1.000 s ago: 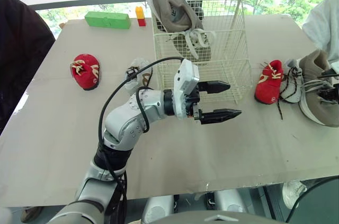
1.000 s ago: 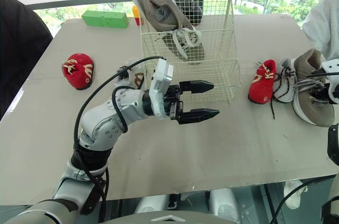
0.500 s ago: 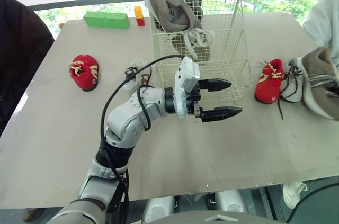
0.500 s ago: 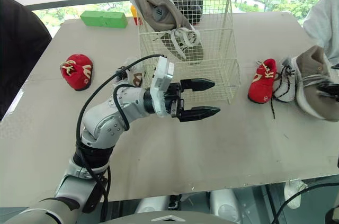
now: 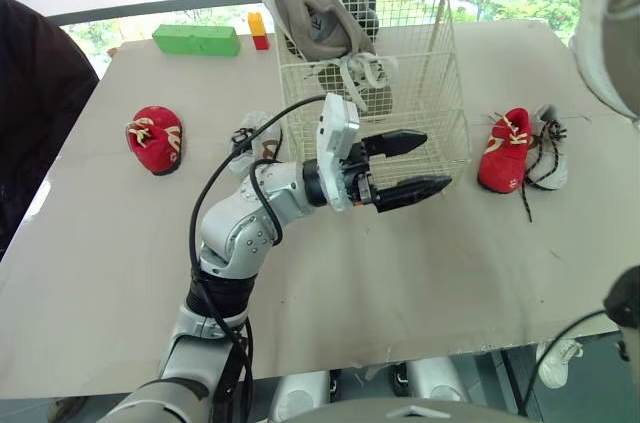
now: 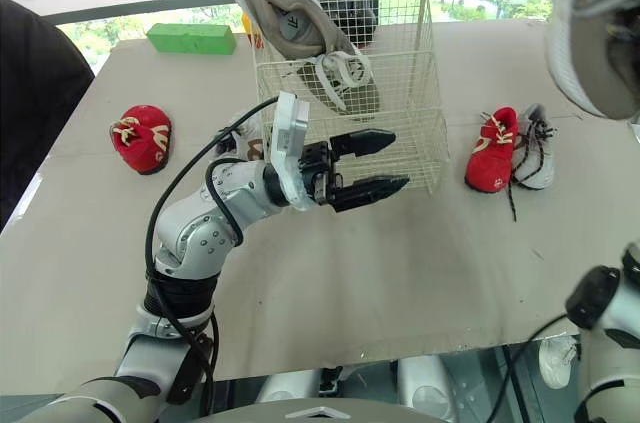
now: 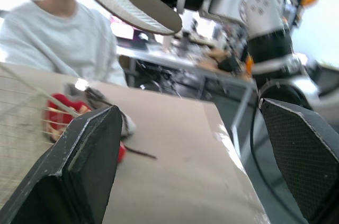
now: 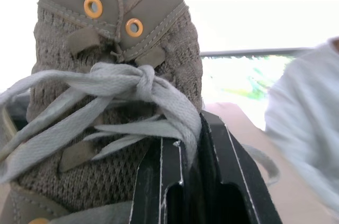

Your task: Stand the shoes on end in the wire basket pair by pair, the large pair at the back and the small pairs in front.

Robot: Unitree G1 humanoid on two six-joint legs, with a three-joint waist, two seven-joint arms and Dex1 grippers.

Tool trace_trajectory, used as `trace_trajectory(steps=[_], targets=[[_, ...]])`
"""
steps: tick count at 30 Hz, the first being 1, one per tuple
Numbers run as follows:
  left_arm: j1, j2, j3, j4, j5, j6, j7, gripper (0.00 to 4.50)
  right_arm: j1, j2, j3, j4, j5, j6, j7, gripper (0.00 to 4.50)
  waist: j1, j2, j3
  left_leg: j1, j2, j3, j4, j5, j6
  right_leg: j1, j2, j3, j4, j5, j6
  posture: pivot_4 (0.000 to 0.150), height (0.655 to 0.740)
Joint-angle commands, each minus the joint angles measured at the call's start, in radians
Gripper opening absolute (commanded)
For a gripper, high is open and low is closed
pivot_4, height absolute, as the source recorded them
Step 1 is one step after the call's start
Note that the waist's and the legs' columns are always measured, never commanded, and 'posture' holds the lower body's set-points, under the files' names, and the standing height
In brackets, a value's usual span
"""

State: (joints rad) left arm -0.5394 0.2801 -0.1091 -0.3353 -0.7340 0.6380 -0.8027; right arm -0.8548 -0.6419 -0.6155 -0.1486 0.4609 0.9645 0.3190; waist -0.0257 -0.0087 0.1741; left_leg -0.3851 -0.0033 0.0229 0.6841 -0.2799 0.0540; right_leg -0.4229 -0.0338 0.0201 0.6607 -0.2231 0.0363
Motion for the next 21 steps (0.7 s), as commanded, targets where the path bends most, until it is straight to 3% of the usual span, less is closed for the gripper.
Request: trace_trajectory(steps=[1, 4, 7, 13, 21], targets=[[0.053, -0.001, 0.089, -0.105, -0.035, -0.023, 0.082, 4.5, -0.193, 0.139, 0.107, 0.058, 0.008, -0.221, -0.062, 0.07, 0.004, 0.0, 0.0, -0.001, 0.0, -0.001, 0.0, 0.0, 0.0, -0.001, 0.0, -0.002, 0.0, 0.0, 0.0, 0.15, 0.74], [0.08, -0.003, 0.135, -0.145, -0.041, -0.03, 0.148, 4.5, -0.338, 0.242, 0.193, 0.276, -0.051, -0.441, -0.057, 0.07, -0.005, 0.0, 0.0, -0.011, -0.001, 0.0, 0.0, 0.002, -0.004, -0.012, -0.002, 0.0, 0.002, 0.001, 0.0, 0.15, 0.74], [0.099, 0.006, 0.175, -0.179, -0.03, -0.043, 0.202, 4.5, -0.531, 0.327, 0.258, 0.614, -0.13, -0.744, -0.051, 0.07, -0.003, 0.0, 0.0, -0.014, -0.001, -0.001, 0.0, 0.003, -0.005, -0.014, -0.002, -0.001, 0.001, 0.001, 0.001, 0.15, 0.74], [0.134, 0.025, 0.204, -0.217, -0.011, -0.063, 0.259, 4.5, -0.701, 0.393, 0.308, 1.142, -0.236, -1.181, -0.045, 0.07, 0.01, -0.001, 0.0, -0.018, -0.002, -0.001, -0.002, 0.003, -0.005, -0.017, -0.007, -0.003, -0.002, 0.001, 0.001, 0.15, 0.74], [0.18, 0.046, 0.225, -0.273, -0.018, -0.077, 0.327, 4.5, -0.696, 0.475, 0.332, 1.393, -0.289, -1.348, -0.056, 0.07, 0.008, -0.001, 0.001, -0.018, -0.004, -0.001, -0.002, 0.003, -0.005, -0.018, -0.011, -0.005, 0.0, 0.001, 0.001, 0.15, 0.74]])
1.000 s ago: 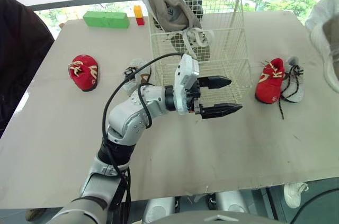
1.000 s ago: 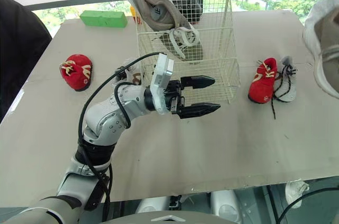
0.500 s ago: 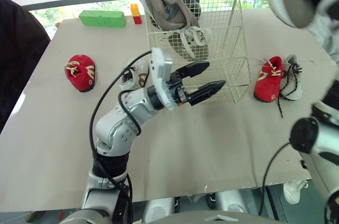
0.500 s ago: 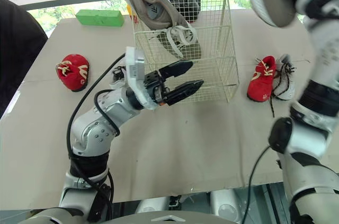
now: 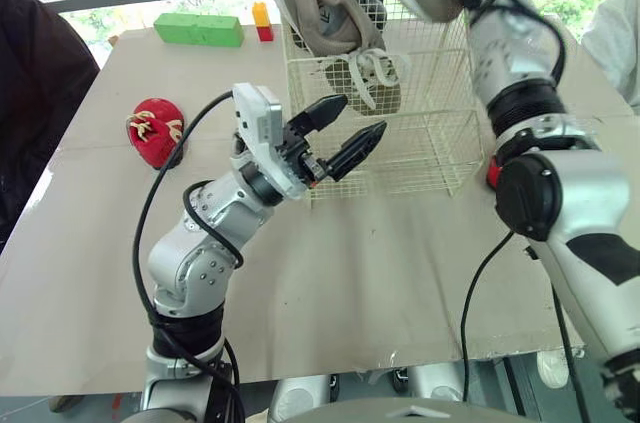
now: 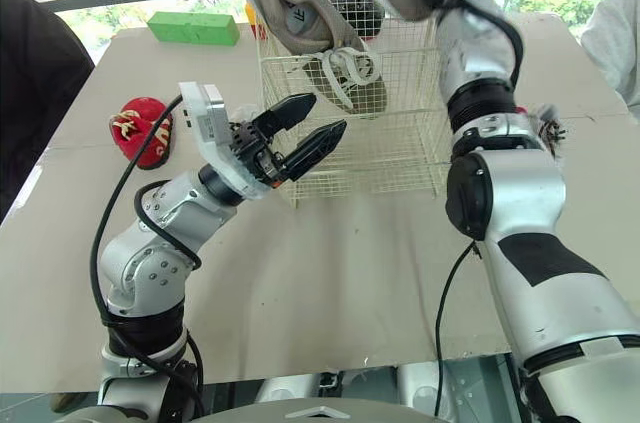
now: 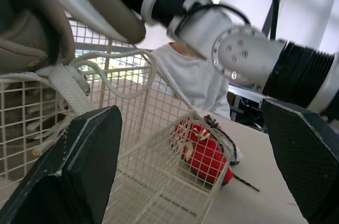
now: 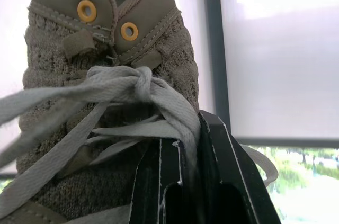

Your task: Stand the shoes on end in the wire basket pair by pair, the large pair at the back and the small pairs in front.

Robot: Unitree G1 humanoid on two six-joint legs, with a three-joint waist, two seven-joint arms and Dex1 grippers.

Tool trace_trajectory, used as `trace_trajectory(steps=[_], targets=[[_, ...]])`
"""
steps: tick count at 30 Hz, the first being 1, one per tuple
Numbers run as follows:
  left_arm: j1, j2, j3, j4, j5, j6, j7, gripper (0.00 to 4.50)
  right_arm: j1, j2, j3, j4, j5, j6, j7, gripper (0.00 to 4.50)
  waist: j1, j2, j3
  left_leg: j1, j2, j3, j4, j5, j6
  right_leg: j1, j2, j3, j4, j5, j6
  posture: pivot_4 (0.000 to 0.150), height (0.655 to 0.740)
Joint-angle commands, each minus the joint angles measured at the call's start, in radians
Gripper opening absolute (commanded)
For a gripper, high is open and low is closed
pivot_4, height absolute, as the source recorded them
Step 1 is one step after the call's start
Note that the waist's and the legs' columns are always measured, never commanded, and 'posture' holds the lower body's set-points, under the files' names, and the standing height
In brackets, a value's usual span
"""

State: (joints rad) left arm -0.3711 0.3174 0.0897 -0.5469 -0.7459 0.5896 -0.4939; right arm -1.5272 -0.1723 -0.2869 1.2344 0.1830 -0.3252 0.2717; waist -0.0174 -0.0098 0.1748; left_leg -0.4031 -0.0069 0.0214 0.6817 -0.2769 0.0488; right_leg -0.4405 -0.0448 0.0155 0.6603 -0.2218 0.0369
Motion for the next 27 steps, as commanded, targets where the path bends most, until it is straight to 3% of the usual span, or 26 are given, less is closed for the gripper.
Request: trace_trajectory(steps=[1, 16, 21, 27], targets=[[0.015, 0.009, 0.028, -0.066, -0.012, -0.029, 0.024, 4.5, -0.018, 0.012, 0.003, 0.021, -0.015, -0.061, -0.014, 0.07, -0.001, 0.0, 0.0, 0.0, 0.0, 0.0, 0.0, 0.0, 0.0, 0.0, 0.0, 0.0, 0.0, 0.0, 0.0, 0.15, 0.74], [0.039, 0.02, 0.038, -0.085, -0.018, -0.051, 0.06, 4.5, 0.154, 0.059, 0.036, 0.038, -0.073, -0.072, -0.061, 0.07, -0.001, -0.007, -0.006, 0.008, 0.0, -0.002, 0.001, 0.0, 0.0, 0.008, -0.001, -0.002, 0.0, 0.0, -0.001, 0.15, 0.74], [0.035, 0.025, 0.039, -0.08, -0.022, -0.048, 0.064, 4.5, 0.195, 0.068, 0.024, 0.026, -0.056, -0.051, -0.065, 0.07, 0.0, -0.011, -0.01, 0.019, 0.0, -0.003, 0.0, -0.001, 0.001, 0.019, -0.001, -0.003, -0.002, 0.0, -0.001, 0.15, 0.74], [0.031, 0.03, 0.037, -0.074, -0.021, -0.047, 0.069, 4.5, 0.209, 0.053, 0.036, 0.0, -0.046, 0.014, 0.01, 0.07, 0.001, -0.012, -0.012, 0.024, 0.0, -0.006, -0.002, -0.002, 0.003, 0.027, -0.002, -0.006, -0.004, -0.002, -0.005, 0.15, 0.74]])
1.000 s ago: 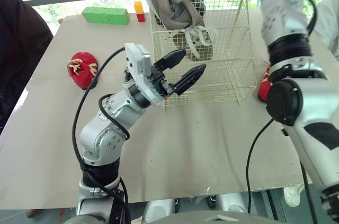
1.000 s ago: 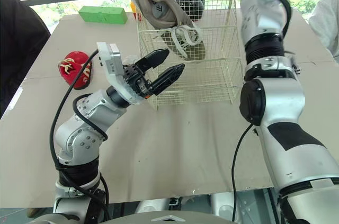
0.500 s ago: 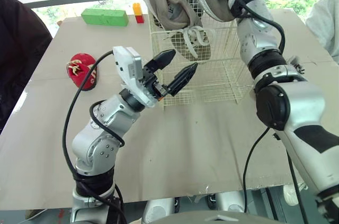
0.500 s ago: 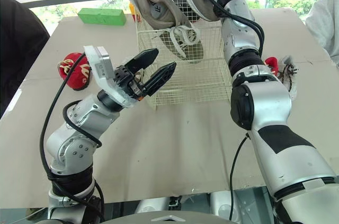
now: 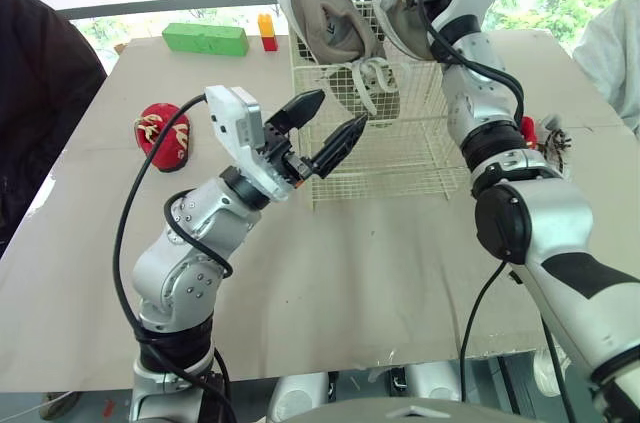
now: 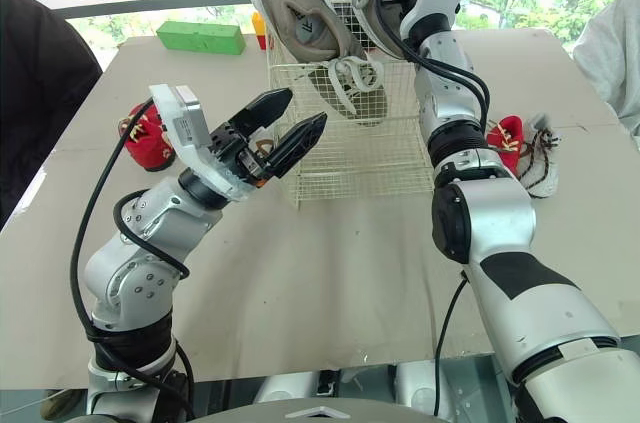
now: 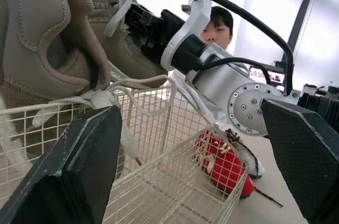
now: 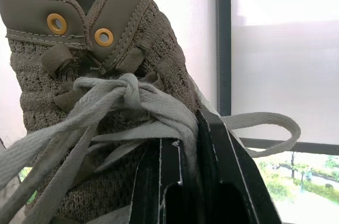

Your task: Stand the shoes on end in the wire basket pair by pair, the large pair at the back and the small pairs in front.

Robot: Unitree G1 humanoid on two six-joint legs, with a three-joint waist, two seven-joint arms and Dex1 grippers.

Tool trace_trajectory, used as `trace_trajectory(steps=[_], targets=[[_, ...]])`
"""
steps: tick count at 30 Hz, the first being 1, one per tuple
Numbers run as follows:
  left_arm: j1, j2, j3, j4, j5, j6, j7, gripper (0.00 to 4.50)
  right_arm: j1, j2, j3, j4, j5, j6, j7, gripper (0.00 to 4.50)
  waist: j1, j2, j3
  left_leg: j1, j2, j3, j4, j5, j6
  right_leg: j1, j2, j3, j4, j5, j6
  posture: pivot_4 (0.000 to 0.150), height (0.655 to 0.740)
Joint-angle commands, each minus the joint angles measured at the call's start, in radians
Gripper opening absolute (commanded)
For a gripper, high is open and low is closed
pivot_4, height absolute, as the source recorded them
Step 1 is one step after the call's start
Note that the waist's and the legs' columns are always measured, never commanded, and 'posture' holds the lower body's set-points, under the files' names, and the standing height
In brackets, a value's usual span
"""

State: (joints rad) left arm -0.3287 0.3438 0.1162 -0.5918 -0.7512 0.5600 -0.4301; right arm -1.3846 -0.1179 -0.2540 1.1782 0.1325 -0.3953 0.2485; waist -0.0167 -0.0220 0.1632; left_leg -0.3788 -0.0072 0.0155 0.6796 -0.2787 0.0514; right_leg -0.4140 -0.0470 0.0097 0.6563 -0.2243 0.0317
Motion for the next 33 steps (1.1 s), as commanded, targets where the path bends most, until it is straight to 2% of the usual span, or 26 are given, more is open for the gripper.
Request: trace_trajectory(steps=[1, 9, 10, 11, 12, 18, 19, 23, 26, 27, 33], targets=[[-0.011, 0.003, 0.009, -0.029, -0.016, -0.018, 0.006, 4.5, 0.065, -0.008, 0.006, 0.049, 0.005, 0.097, 0.049, 0.07, 0.0, 0.0, 0.0, 0.0, 0.0, 0.0, 0.0, 0.0, 0.0, 0.0, 0.0, 0.0, 0.0, 0.0, 0.0, 0.15, 0.74], [-0.006, -0.003, -0.002, -0.027, -0.005, -0.023, 0.008, 4.5, -0.002, -0.103, 0.085, 0.0, -0.05, 0.235, 0.149, 0.07, 0.001, 0.0, 0.0, -0.001, -0.001, -0.001, 0.0, -0.001, 0.001, 0.0, -0.001, -0.001, -0.001, 0.0, 0.0, 0.15, 0.74], [-0.005, -0.004, -0.003, -0.026, -0.004, -0.024, 0.007, 4.5, -0.013, -0.118, 0.098, -0.005, -0.058, 0.262, 0.162, 0.69, 0.001, 0.0, 0.0, -0.001, -0.001, -0.001, 0.0, -0.001, 0.002, 0.0, -0.001, -0.001, -0.001, 0.0, 0.0, 0.15, 0.74], [-0.004, -0.005, -0.005, -0.025, -0.003, -0.026, 0.006, 4.5, -0.023, -0.133, 0.11, -0.01, -0.064, 0.289, 0.184, 0.91, 0.0, 0.0, 0.0, -0.001, -0.001, -0.001, 0.0, -0.001, 0.002, 0.0, -0.002, -0.001, -0.001, 0.0, 0.0, 0.15, 0.74], [-0.003, -0.005, -0.007, -0.022, 0.0, -0.028, 0.003, 4.5, -0.033, -0.147, 0.119, -0.016, -0.069, 0.313, 0.198, 1.34, 0.0, 0.001, 0.0, -0.001, -0.001, -0.001, 0.0, -0.001, 0.002, 0.0, -0.002, -0.001, -0.001, 0.0, 0.0, 0.15, 0.74], [0.003, -0.012, -0.015, -0.016, 0.006, -0.039, -0.002, 4.5, -0.079, -0.203, 0.183, -0.038, -0.102, 0.513, 0.304, 4.22, 0.0, 0.003, 0.001, -0.002, -0.001, -0.001, -0.002, -0.001, 0.002, -0.001, -0.002, -0.001, -0.003, 0.0, -0.001, 0.15, 0.74], [0.006, -0.013, -0.017, -0.015, 0.007, -0.041, -0.003, 4.5, -0.086, -0.207, 0.183, -0.038, -0.096, 0.558, 0.319, 4.47, -0.001, 0.004, 0.002, -0.002, -0.001, -0.001, -0.003, -0.001, 0.002, -0.002, -0.002, -0.001, -0.004, 0.0, -0.001, 0.15, 0.74], [0.007, -0.018, -0.022, -0.012, 0.01, -0.048, -0.005, 4.5, -0.095, -0.211, 0.181, -0.032, -0.083, 0.668, 0.364, 4.47, -0.005, 0.004, 0.002, -0.001, -0.001, 0.0, -0.009, -0.001, 0.002, -0.002, -0.002, 0.0, -0.007, 0.001, -0.002, 0.15, 0.74], [0.007, -0.018, -0.02, -0.008, 0.013, -0.054, -0.006, 4.5, -0.086, -0.21, 0.176, -0.039, -0.079, 0.678, 0.362, 4.47, -0.009, 0.004, 0.001, -0.001, 0.0, 0.0, -0.011, -0.001, 0.002, -0.003, -0.002, 0.0, -0.009, 0.001, -0.002, 0.15, 0.74], [0.009, -0.018, -0.02, -0.008, 0.014, -0.056, -0.005, 4.5, -0.082, -0.209, 0.175, -0.045, -0.075, 0.678, 0.365, 3.95, -0.012, 0.004, 0.001, -0.001, 0.0, 0.0, -0.011, -0.001, 0.002, -0.003, -0.002, 0.0, -0.009, 0.001, -0.002, 0.15, 0.74], [0.02, -0.015, -0.021, -0.018, 0.016, -0.058, 0.002, 4.5, -0.056, -0.207, 0.19, -0.082, -0.075, 0.661, 0.383, 1.55, -0.028, 0.005, 0.001, -0.002, 0.0, 0.0, -0.011, -0.001, 0.002, -0.002, -0.002, 0.001, -0.012, 0.002, -0.003, 0.15, 0.74]])
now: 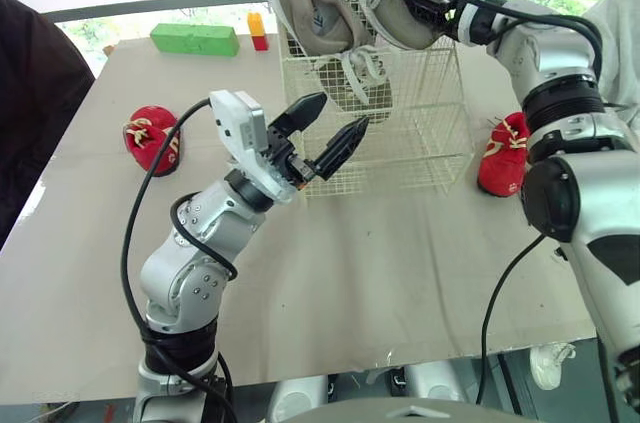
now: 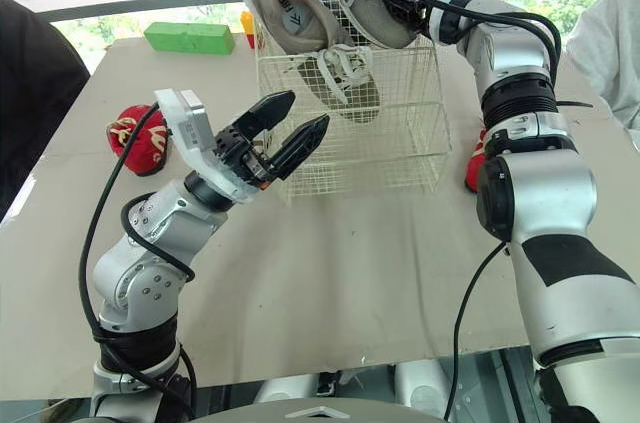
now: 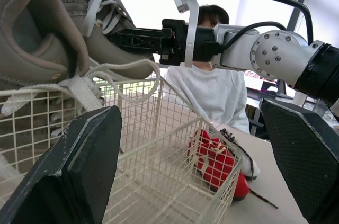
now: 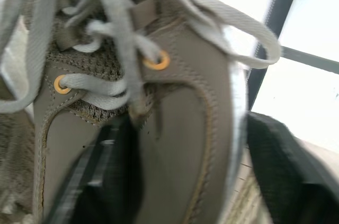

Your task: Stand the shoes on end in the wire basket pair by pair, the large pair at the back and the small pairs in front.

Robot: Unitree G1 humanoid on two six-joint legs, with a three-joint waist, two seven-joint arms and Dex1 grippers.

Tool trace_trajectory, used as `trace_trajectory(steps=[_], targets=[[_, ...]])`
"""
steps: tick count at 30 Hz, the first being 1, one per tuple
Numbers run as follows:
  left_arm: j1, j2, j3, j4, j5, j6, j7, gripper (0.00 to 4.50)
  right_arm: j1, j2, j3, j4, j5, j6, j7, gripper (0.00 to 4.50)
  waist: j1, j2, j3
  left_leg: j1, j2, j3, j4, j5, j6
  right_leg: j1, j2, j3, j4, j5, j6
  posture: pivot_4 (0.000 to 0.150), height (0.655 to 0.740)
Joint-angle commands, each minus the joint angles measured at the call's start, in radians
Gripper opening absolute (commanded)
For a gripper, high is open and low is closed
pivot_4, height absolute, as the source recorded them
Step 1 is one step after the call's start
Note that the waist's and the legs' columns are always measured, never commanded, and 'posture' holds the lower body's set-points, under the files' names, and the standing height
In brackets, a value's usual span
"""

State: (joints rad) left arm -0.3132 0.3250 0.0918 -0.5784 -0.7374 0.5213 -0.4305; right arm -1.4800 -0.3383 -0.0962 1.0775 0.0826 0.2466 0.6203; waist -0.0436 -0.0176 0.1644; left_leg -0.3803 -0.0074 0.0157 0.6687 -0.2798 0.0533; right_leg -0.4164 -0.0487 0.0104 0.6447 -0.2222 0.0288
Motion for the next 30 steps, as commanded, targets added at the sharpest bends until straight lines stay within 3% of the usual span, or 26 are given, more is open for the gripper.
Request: trace_trajectory(steps=[1, 5, 8, 16, 20, 30], targets=[[0.007, 0.004, 0.004, -0.032, 0.003, -0.021, 0.004, 4.5, 0.044, 0.015, 0.026, 0.011, -0.019, 0.012, 0.009, 1.25, -0.001, 0.001, 0.0, 0.0, 0.0, 0.0, 0.0, 0.0, 0.0, 0.0, 0.0, 0.0, 0.0, 0.0, 0.0, 0.15, 0.74], [0.012, 0.005, 0.002, -0.037, 0.005, -0.024, 0.009, 4.5, 0.061, 0.016, -0.002, -0.024, 0.011, 0.0, -0.002, 0.34, -0.001, 0.001, 0.0, 0.0, 0.001, 0.0, -0.001, 0.0, 0.0, 0.0, 0.0, 0.0, 0.0, 0.0, -0.001, 0.15, 0.74], [0.016, 0.003, 0.0, -0.037, 0.009, -0.025, 0.01, 4.5, 0.075, 0.026, -0.065, -0.067, 0.077, 0.005, -0.021, 0.01, 0.0, 0.001, 0.0, 0.0, 0.001, 0.0, -0.001, 0.0, 0.0, 0.0, 0.0, 0.0, 0.0, 0.0, -0.001, 0.15, 0.74], [0.016, 0.003, 0.0, -0.028, 0.004, -0.024, 0.005, 4.5, 0.146, 0.105, -0.209, -0.21, 0.234, -0.036, -0.096, 0.01, 0.0, 0.003, 0.001, -0.004, 0.001, 0.0, -0.002, 0.0, 0.0, -0.005, 0.0, 0.0, -0.001, 0.003, 0.003, 0.15, 0.74], [0.012, 0.008, 0.003, -0.023, -0.001, -0.02, 0.001, 4.5, 0.17, 0.148, -0.243, -0.245, 0.275, -0.095, -0.136, 0.01, 0.0, 0.004, 0.001, -0.014, 0.001, 0.001, -0.002, 0.002, -0.003, -0.015, 0.001, 0.0, 0.0, 0.003, 0.004, 0.15, 0.74], [0.026, 0.021, 0.013, -0.04, -0.015, -0.009, 0.006, 4.5, 0.252, 0.199, -0.216, -0.299, 0.25, -0.294, -0.168, 0.01, 0.001, 0.004, 0.001, -0.019, 0.001, 0.002, -0.001, 0.004, -0.006, -0.02, 0.002, 0.001, 0.0, 0.003, 0.004, 0.15, 0.74]])
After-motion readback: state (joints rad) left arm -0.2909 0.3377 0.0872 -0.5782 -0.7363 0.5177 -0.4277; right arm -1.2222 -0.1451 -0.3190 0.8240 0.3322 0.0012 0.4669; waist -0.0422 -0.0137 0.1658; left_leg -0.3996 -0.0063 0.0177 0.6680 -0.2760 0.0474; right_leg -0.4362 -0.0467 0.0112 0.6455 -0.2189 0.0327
